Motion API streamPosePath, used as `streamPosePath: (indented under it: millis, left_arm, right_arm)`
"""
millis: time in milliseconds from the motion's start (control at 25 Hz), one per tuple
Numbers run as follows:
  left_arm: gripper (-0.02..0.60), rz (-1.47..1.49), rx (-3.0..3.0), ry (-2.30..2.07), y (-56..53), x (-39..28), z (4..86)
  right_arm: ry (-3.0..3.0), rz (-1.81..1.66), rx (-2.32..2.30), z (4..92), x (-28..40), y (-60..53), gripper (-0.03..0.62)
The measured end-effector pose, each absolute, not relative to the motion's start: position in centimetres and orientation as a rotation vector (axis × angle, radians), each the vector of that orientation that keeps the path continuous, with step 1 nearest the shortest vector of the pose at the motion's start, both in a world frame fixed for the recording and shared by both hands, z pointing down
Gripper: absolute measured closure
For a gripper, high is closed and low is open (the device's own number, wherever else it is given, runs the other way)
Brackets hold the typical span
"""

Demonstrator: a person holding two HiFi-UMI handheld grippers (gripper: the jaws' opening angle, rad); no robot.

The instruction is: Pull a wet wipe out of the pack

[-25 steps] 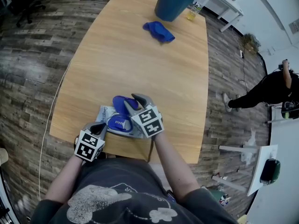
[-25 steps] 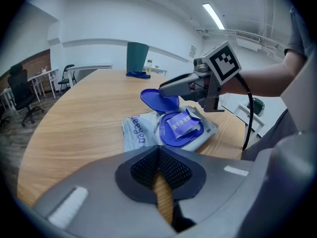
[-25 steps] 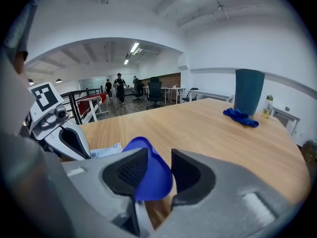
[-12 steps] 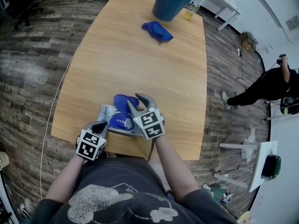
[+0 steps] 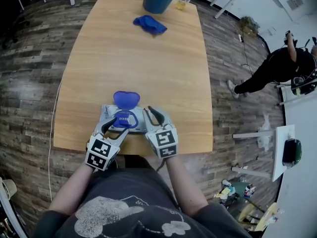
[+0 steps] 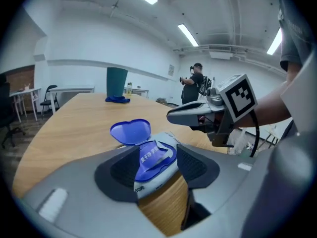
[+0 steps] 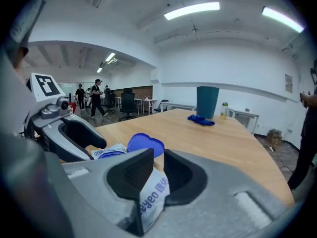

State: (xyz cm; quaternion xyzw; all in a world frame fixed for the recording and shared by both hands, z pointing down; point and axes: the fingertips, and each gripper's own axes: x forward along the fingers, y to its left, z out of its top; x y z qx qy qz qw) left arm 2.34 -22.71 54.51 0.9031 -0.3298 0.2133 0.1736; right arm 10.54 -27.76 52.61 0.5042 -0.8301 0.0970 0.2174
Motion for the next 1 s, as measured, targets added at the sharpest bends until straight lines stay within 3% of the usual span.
streamPosePath:
  millis: [320, 480, 640, 720, 880, 1000]
  left_arm:
    - [0.318, 0.784, 2.621, -1.008, -24.1, 5.3, 56.6]
    - [0.364, 0.82, 2.596, -1.051, -24.9, 5.0, 57.0]
    - [0.37, 0.799, 2.598, -1.05, -25.1, 4.6, 56.8]
    - [0.398, 0.777, 2.591, -1.066, -25.1, 4.2, 56.5]
    - [0.518, 0.721, 2.583, -1.138, -25.4, 2.9, 55.2]
    - [0.545, 0.695, 2.545, -1.204, -25.6, 1.1, 54.6]
  right_arm:
    - [-2.246, 0.294, 1.466, 52.6, 12.4, -24.6, 0.539]
    - [-2.233, 0.304, 1.479, 52.7, 12.8, -24.2, 0.539]
    - [-2.233, 0.304, 1.472, 52.8, 12.6, -24.4, 0.539]
    - [-2.241, 0.302, 1.466, 52.7, 12.3, -24.6, 0.539]
    - [-2.26, 0.282, 1.434, 52.4, 11.5, -24.8, 0.539]
    - [-2.268, 0.269, 1.414, 52.2, 10.8, -24.8, 0.54]
